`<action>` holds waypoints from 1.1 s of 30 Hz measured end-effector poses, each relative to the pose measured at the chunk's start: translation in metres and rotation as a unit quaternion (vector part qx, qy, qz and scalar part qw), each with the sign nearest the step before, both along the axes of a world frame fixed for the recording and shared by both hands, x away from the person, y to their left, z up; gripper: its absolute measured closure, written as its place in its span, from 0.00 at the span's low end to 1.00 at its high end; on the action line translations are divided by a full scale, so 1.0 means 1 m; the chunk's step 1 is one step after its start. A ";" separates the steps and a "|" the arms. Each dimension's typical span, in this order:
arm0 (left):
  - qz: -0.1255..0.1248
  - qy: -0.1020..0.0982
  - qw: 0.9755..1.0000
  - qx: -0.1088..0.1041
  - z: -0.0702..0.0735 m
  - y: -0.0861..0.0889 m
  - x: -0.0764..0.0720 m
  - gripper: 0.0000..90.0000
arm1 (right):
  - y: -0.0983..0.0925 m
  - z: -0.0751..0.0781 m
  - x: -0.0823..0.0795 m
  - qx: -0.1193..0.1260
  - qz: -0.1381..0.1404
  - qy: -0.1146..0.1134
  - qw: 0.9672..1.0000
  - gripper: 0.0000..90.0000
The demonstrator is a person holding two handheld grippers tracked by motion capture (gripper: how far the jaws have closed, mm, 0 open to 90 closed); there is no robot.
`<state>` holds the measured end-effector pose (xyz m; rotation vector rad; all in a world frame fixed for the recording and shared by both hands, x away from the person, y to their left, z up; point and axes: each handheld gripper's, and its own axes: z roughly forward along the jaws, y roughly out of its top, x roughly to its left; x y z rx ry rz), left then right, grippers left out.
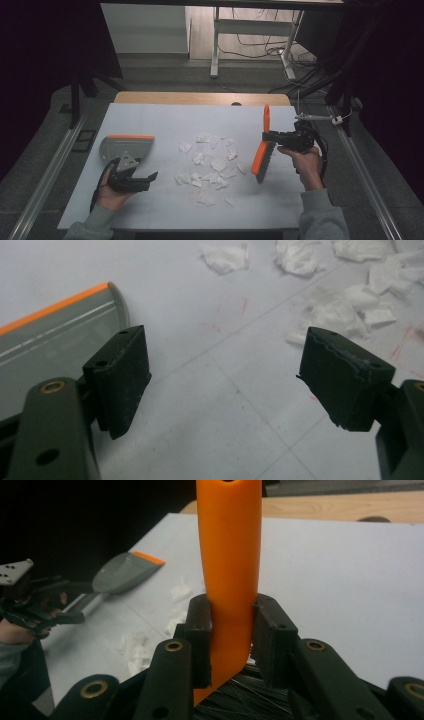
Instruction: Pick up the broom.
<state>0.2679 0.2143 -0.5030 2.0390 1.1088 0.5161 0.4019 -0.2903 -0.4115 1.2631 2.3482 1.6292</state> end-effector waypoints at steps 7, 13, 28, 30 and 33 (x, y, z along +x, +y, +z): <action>-0.011 -0.012 1.000 -0.004 0.007 -0.009 -0.001 0.23 | 0.015 -0.002 -0.005 0.013 -0.002 -0.021 1.000 0.79; -0.023 -0.018 1.000 -0.008 0.011 -0.019 0.000 0.23 | 0.030 -0.004 -0.008 0.029 0.003 -0.029 0.999 0.79; -0.056 -0.018 0.998 -0.006 0.016 -0.049 0.007 0.24 | 0.066 -0.002 -0.020 0.033 0.008 -0.052 0.998 0.79; -0.060 -0.021 0.998 -0.010 0.019 -0.051 0.007 0.24 | 0.072 -0.002 -0.023 0.035 0.006 -0.056 0.998 0.79; -0.067 -0.027 0.997 -0.018 0.024 -0.058 0.008 0.24 | 0.079 -0.002 -0.026 0.039 0.004 -0.061 0.997 0.78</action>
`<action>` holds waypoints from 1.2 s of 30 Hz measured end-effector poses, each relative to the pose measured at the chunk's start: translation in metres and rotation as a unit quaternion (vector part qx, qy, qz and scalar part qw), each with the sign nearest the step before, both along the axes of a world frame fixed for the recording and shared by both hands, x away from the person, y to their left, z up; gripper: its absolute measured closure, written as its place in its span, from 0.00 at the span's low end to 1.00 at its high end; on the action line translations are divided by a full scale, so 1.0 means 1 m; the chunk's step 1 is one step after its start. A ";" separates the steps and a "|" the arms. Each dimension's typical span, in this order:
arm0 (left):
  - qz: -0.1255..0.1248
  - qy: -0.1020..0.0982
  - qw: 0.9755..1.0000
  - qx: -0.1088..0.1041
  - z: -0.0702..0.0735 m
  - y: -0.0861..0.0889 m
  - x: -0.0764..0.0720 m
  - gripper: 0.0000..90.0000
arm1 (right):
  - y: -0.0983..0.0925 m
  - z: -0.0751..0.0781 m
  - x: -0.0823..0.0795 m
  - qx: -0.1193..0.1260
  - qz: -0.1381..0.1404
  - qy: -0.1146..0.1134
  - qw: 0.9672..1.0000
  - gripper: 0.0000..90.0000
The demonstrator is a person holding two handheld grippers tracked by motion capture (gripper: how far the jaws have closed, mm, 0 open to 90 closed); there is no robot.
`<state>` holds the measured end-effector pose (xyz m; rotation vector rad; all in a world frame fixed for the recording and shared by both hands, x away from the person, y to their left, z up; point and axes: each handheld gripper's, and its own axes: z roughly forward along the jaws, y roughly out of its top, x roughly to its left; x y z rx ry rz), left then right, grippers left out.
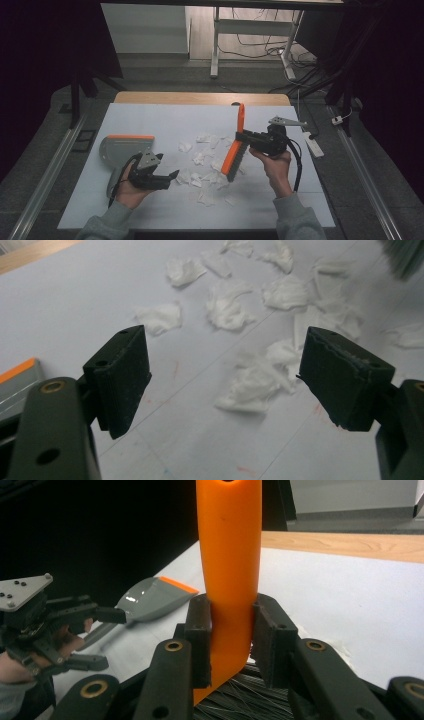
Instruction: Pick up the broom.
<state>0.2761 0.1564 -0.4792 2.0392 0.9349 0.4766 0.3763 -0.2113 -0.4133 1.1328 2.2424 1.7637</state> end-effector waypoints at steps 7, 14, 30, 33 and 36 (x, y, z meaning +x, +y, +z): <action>-0.027 -0.007 1.000 -0.004 0.006 -0.021 0.002 0.24 | 0.016 -0.001 -0.004 0.015 -0.007 -0.011 1.000 0.78; -0.052 -0.010 0.999 -0.013 0.011 -0.041 0.005 0.24 | 0.027 -0.004 -0.006 0.026 -0.018 -0.014 0.999 0.78; -0.081 -0.011 0.997 -0.007 0.005 -0.074 0.012 0.26 | 0.038 -0.016 -0.005 0.029 -0.039 -0.001 0.999 0.78; -0.084 -0.014 0.996 -0.006 0.003 -0.079 0.011 0.26 | 0.039 -0.017 -0.005 0.029 -0.045 -0.008 0.999 0.78; -0.084 -0.016 0.996 -0.014 0.000 -0.084 0.013 0.30 | 0.043 -0.017 -0.007 0.042 -0.049 -0.006 0.998 0.78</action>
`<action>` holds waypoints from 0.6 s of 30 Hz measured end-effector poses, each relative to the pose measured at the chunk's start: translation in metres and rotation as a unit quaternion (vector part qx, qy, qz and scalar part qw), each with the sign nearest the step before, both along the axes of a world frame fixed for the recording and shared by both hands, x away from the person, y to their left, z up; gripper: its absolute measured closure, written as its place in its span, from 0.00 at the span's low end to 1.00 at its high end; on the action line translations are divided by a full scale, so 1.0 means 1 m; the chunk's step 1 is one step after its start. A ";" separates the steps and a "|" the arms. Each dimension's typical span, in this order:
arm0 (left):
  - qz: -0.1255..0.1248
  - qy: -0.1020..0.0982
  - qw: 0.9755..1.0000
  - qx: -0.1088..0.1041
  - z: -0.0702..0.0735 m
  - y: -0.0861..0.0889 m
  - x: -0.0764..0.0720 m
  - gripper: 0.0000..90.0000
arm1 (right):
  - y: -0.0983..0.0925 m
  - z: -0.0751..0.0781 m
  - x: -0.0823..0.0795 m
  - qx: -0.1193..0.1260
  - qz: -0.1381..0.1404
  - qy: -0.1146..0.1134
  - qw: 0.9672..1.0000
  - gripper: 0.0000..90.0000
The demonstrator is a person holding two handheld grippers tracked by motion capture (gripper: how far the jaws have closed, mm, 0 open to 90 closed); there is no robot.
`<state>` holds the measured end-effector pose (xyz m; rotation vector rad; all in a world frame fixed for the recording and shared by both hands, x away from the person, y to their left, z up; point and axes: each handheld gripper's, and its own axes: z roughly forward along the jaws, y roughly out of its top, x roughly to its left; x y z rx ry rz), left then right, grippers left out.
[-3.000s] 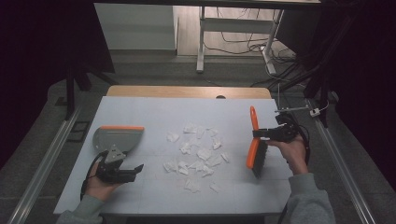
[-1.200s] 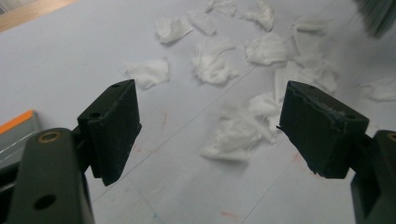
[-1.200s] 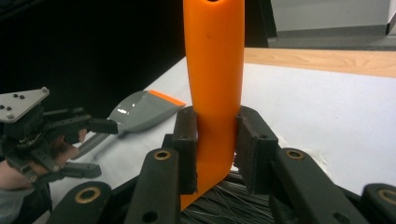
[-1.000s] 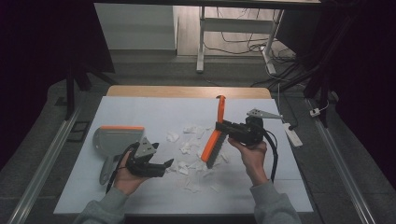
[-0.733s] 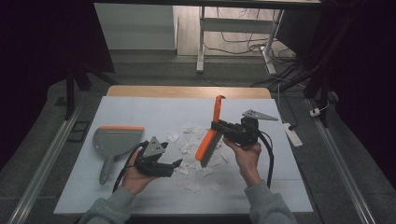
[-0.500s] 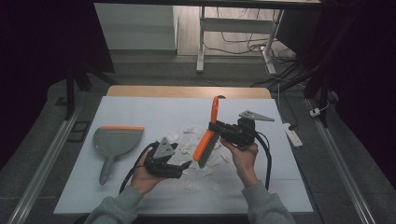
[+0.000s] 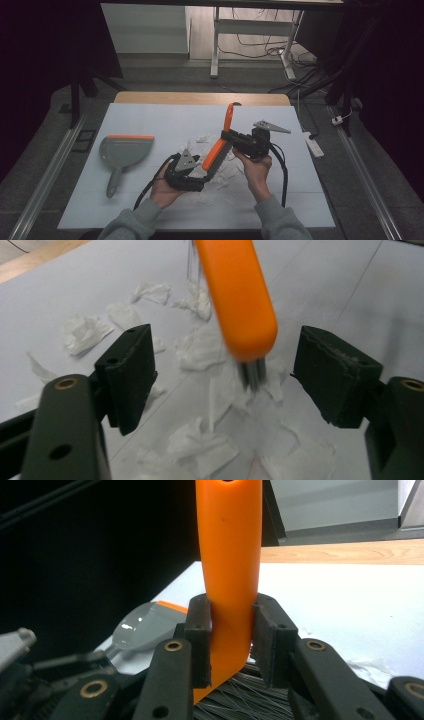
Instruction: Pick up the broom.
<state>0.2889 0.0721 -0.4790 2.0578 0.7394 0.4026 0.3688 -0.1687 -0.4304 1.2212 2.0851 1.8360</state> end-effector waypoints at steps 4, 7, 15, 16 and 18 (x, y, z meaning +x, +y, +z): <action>0.006 -0.012 1.000 -0.008 -0.003 -0.007 0.003 0.41 | 0.003 0.000 -0.004 0.006 -0.010 -0.006 1.000 0.78; 0.017 -0.015 0.999 -0.038 -0.006 -0.009 0.011 0.53 | 0.005 -0.002 -0.005 0.013 -0.019 -0.006 1.000 0.78; 0.014 0.011 0.998 -0.062 -0.011 -0.003 0.023 0.78 | 0.010 -0.009 -0.008 0.024 -0.026 -0.002 0.999 0.78; 0.019 0.013 0.998 -0.059 -0.010 0.000 0.024 0.79 | 0.010 -0.010 -0.009 0.030 -0.026 0.002 0.999 0.78; 0.022 0.012 0.998 -0.054 -0.010 0.003 0.025 0.79 | 0.011 -0.011 -0.009 0.031 -0.026 0.002 0.999 0.78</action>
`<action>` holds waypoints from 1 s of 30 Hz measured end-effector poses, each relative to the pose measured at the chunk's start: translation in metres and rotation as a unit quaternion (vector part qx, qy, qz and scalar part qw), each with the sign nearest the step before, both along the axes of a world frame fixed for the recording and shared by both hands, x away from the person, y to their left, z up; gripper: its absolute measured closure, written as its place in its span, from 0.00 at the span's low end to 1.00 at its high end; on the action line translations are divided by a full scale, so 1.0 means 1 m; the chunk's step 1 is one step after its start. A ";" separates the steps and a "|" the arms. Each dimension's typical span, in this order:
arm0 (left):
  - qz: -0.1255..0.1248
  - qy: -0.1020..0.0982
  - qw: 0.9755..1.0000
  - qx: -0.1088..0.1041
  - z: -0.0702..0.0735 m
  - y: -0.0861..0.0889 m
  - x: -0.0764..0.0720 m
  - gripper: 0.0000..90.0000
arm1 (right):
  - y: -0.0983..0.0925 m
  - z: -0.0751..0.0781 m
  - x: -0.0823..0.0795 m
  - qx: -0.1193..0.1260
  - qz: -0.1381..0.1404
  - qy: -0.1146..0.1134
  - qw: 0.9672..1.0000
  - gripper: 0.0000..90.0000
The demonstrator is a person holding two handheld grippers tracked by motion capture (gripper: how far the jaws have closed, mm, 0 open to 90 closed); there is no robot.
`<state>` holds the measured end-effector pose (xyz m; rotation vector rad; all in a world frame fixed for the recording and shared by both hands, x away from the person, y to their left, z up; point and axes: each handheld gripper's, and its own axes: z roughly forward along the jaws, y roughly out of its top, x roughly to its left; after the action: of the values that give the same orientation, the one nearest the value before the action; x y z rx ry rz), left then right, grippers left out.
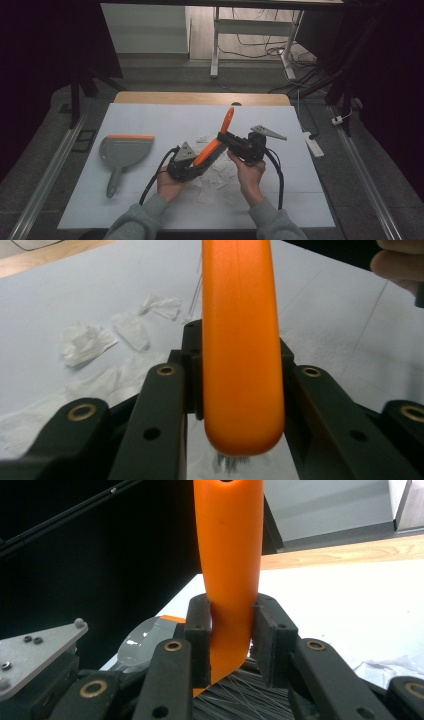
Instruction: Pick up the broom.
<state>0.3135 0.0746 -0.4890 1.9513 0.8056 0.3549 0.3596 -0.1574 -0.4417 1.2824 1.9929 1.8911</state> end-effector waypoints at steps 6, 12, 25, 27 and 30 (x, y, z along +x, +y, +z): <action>0.004 0.005 1.000 -0.002 -0.001 0.000 0.001 0.79 | 0.002 -0.001 -0.004 0.006 -0.010 -0.001 1.000 0.78; 0.013 -0.012 1.000 -0.010 -0.004 -0.003 -0.003 0.69 | -0.001 -0.001 -0.005 0.027 -0.015 -0.003 1.000 0.78; 0.004 0.003 1.000 -0.009 -0.004 0.001 -0.001 0.89 | 0.001 -0.001 -0.003 0.023 0.004 0.003 1.000 0.78; 0.003 0.005 1.000 -0.008 -0.004 0.002 -0.001 0.89 | 0.001 -0.002 -0.002 0.020 0.006 0.004 1.000 0.77; -0.002 0.008 1.000 0.000 -0.003 0.005 0.000 0.89 | 0.002 -0.002 -0.001 0.008 0.009 -0.001 1.000 0.75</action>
<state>0.3134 0.0791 -0.4921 1.9584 0.8125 0.3370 0.3587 -0.1551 -0.4442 1.2699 1.9980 1.9197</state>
